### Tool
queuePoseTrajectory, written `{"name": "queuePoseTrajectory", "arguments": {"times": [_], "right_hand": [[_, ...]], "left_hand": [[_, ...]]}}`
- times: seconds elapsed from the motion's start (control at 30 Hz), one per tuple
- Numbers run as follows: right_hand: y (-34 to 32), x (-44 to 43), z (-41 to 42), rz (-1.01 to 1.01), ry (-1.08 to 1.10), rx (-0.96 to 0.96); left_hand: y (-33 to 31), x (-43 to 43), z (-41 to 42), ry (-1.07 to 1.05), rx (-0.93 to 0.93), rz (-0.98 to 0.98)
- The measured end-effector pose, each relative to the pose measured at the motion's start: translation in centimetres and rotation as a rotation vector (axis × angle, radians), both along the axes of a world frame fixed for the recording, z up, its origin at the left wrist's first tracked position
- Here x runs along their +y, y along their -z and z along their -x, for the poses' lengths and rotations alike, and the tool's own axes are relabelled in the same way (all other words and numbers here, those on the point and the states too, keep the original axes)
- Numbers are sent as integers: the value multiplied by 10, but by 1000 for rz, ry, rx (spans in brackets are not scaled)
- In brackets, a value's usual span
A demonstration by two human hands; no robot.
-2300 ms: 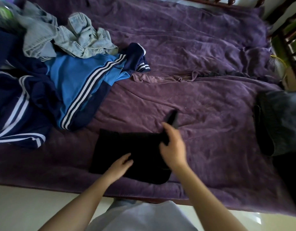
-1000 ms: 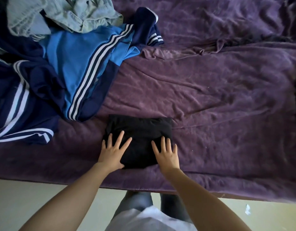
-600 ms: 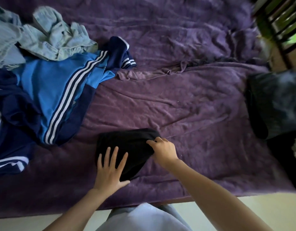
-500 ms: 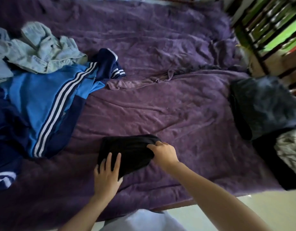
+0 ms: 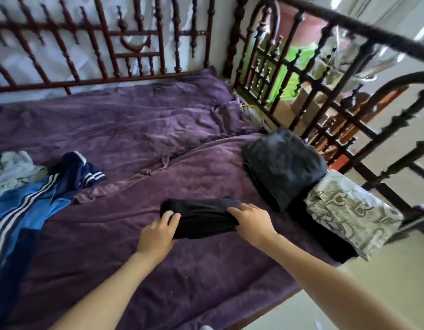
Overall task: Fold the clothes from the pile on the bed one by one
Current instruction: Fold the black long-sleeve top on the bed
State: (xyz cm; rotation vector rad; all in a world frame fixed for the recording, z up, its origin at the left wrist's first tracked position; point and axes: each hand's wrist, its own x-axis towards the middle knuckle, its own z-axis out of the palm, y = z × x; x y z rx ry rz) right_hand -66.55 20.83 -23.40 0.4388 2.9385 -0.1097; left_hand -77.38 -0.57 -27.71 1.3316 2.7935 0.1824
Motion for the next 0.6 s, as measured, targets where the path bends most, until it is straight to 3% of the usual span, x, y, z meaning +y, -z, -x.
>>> {"name": "queuePoseTrajectory", "arguments": {"times": [0.27,0.43,0.5,0.6], "right_hand": [[-71,166,-96,-166,202,199],[-101,239,-181,-441,394,431],[-85,260,-200,-423,448,346],[-42,279,-211,-235,552,-147]], "left_hand": [[-68,222,-29,236,233,-139],[-101,362,-74,393,184,-206],[-90,404,-90,422,120,27],[-68,432,-114,494,20,351]]}}
